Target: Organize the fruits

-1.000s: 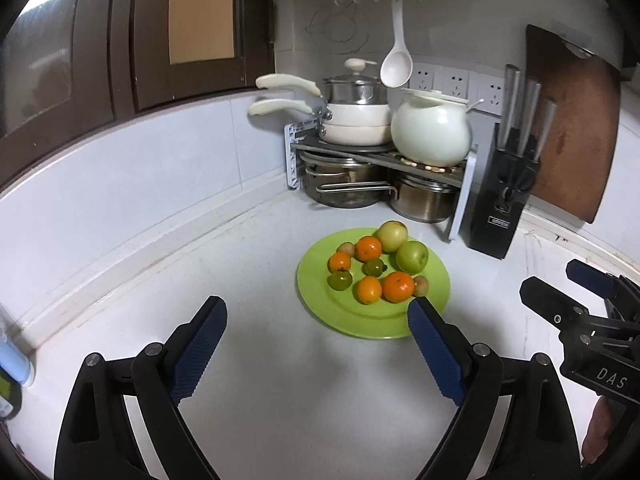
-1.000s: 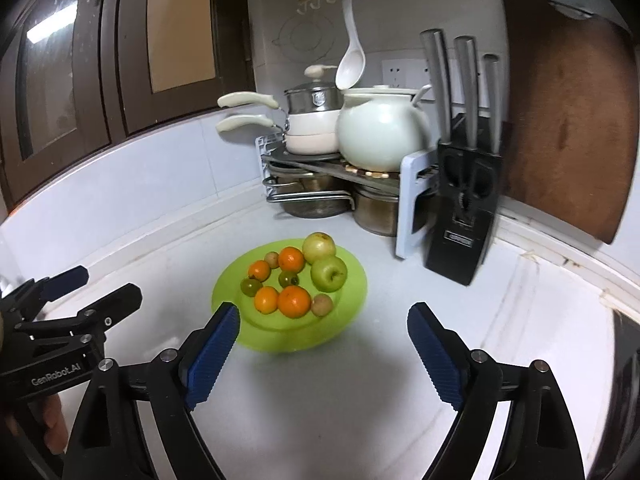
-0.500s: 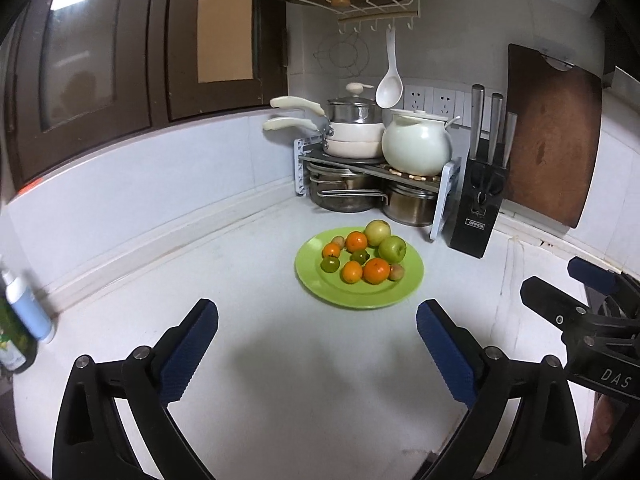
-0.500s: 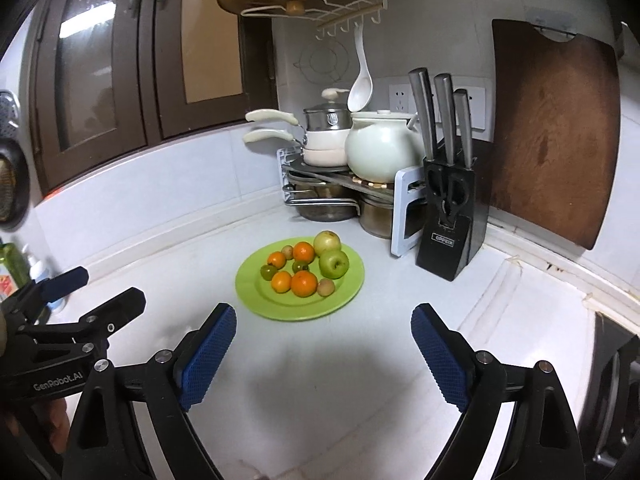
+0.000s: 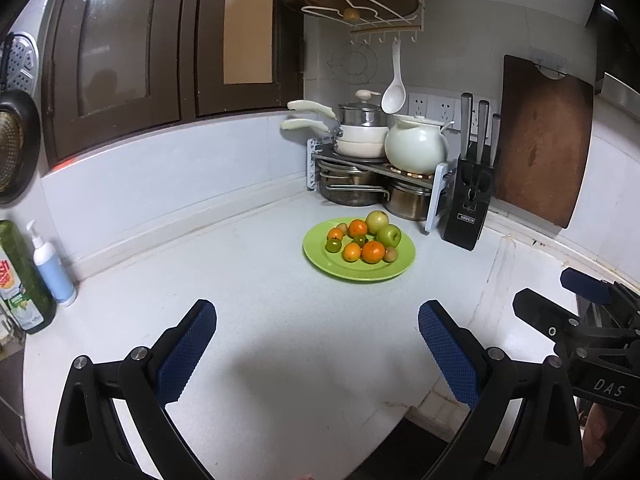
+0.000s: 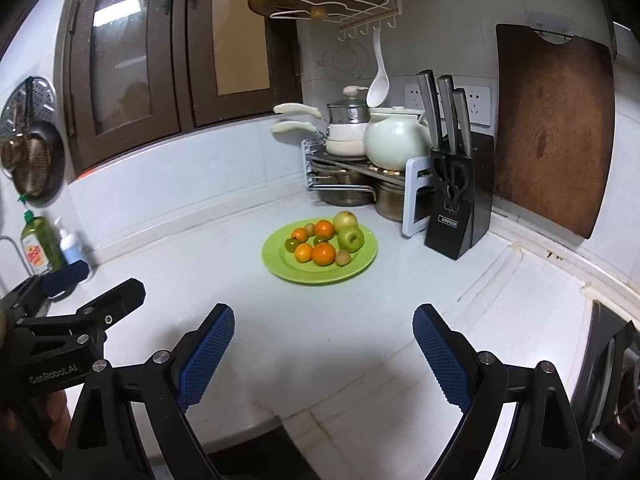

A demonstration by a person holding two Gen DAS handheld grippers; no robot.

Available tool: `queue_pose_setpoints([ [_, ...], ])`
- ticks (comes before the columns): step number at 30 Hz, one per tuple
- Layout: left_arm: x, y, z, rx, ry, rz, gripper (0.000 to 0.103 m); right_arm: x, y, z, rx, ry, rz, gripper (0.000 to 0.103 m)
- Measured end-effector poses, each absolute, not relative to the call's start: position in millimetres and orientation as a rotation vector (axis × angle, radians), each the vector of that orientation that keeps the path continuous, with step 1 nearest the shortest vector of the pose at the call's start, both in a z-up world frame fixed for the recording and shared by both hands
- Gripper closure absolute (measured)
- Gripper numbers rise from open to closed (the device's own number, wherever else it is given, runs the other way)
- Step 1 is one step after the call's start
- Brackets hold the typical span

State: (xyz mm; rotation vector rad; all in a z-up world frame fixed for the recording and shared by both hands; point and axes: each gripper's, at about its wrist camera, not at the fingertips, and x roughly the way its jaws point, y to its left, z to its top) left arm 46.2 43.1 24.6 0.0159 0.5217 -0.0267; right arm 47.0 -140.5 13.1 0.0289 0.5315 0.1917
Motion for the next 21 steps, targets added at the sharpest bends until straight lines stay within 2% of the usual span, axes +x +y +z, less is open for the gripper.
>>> queue_pose_setpoints([
  [21,11,35,32,0.041,0.476,0.001,0.0,14,-148,21,0.023,0.494,0.198,0.011],
])
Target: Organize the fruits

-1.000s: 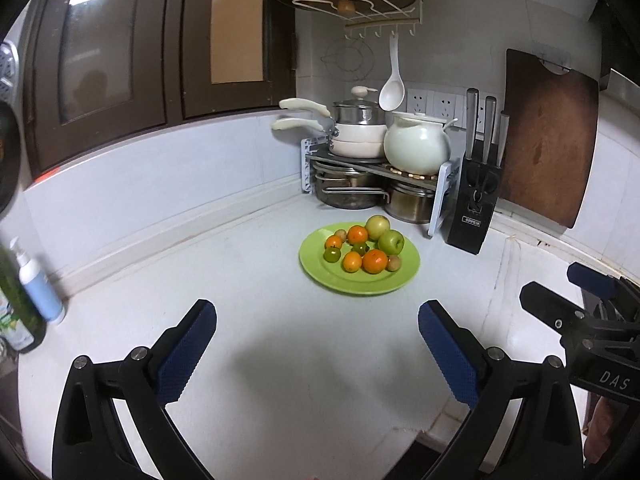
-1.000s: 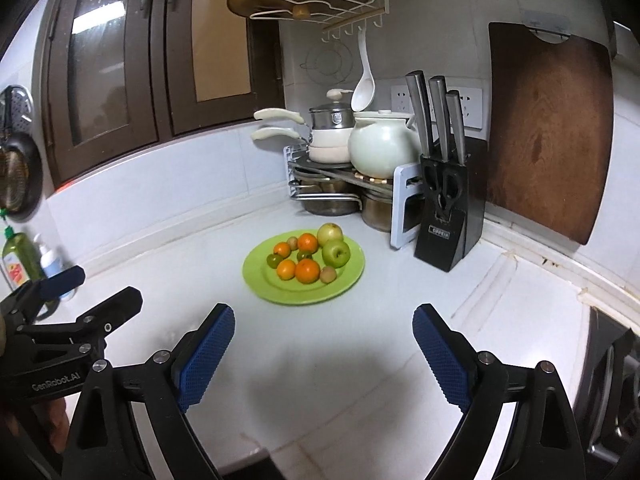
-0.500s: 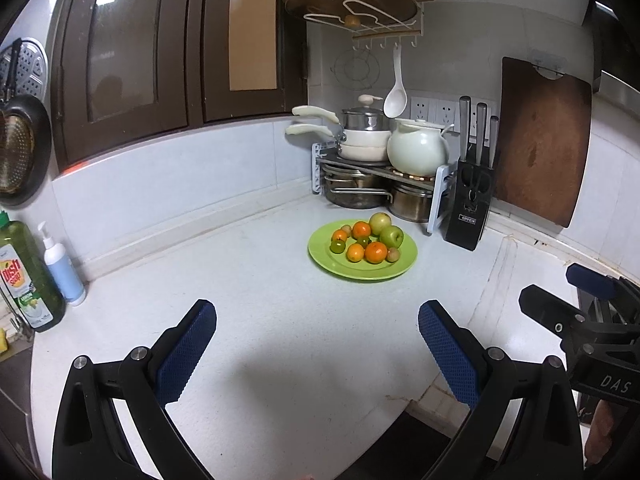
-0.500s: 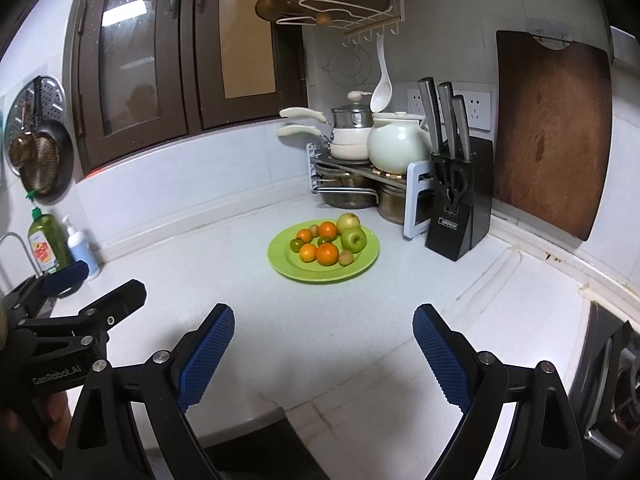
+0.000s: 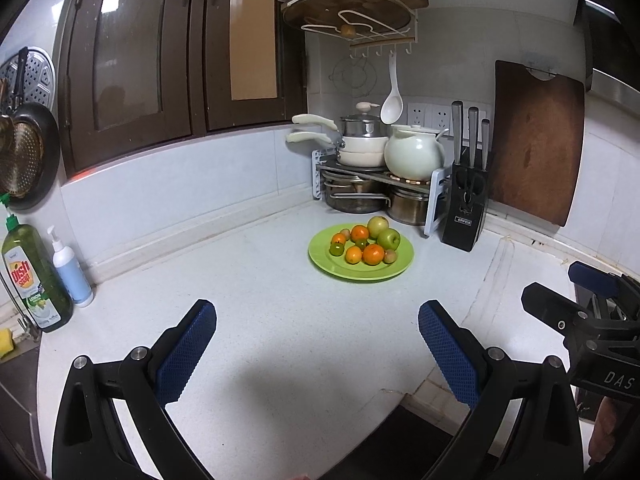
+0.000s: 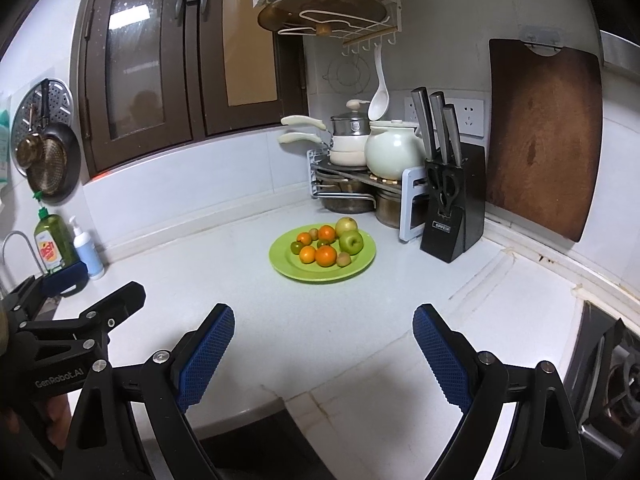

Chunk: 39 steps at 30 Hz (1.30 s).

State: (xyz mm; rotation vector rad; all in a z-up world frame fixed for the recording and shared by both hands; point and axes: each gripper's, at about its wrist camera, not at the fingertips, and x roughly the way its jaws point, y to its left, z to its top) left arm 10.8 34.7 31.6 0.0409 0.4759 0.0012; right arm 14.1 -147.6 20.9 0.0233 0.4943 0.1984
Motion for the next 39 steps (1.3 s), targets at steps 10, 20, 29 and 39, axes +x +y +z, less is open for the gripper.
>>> queue_pose_setpoints([
  [10,6,31,33,0.045,0.466,0.002,0.0,11,-149,21,0.029,0.489,0.199,0.011],
  [20,3,29,33,0.043,0.465,0.007,0.0,7,-150,22,0.027,0.486,0.197,0.011],
  [29,1,28,33,0.043,0.465,0.003,0.0,6,-151,23,0.024,0.485,0.199,0.011],
  [39,-1,28,33,0.04,0.467,0.005,0.0,6,-150,23,0.024,0.486,0.199,0.011],
])
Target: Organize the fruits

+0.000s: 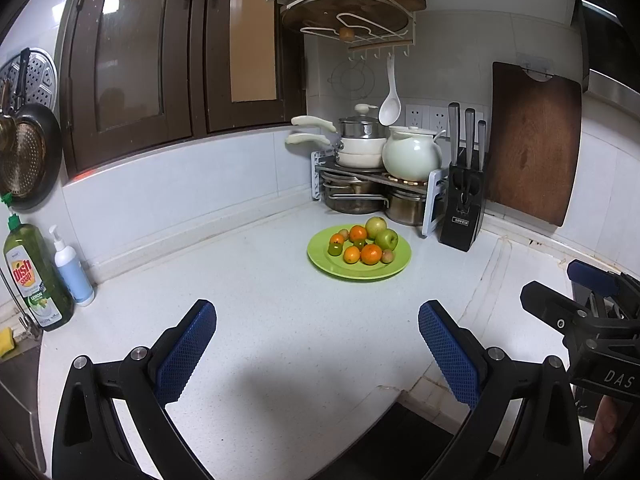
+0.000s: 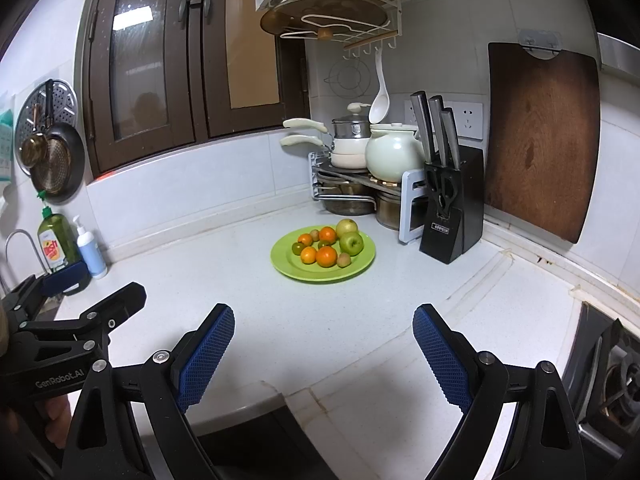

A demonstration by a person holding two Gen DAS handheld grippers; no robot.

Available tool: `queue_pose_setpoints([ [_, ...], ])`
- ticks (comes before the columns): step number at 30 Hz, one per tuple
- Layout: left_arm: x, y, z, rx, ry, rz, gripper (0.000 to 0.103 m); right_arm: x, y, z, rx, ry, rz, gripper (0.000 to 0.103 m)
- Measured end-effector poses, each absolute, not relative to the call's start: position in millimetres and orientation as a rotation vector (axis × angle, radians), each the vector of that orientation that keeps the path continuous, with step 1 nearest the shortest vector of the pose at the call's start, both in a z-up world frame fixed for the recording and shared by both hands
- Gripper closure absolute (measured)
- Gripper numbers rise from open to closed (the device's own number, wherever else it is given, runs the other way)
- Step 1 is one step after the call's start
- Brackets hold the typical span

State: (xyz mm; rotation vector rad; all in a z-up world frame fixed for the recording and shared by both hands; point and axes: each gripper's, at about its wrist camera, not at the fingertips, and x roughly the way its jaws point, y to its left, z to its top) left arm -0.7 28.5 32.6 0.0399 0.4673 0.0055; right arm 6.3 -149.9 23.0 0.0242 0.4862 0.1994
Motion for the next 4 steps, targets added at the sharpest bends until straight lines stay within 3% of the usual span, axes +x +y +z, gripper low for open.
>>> queue_pose_setpoints([
  [4,0.9,29.4,31.5,0.039,0.474,0.009,0.0,6.2,-149.2,23.4,0.023,0.489,0.202,0.011],
])
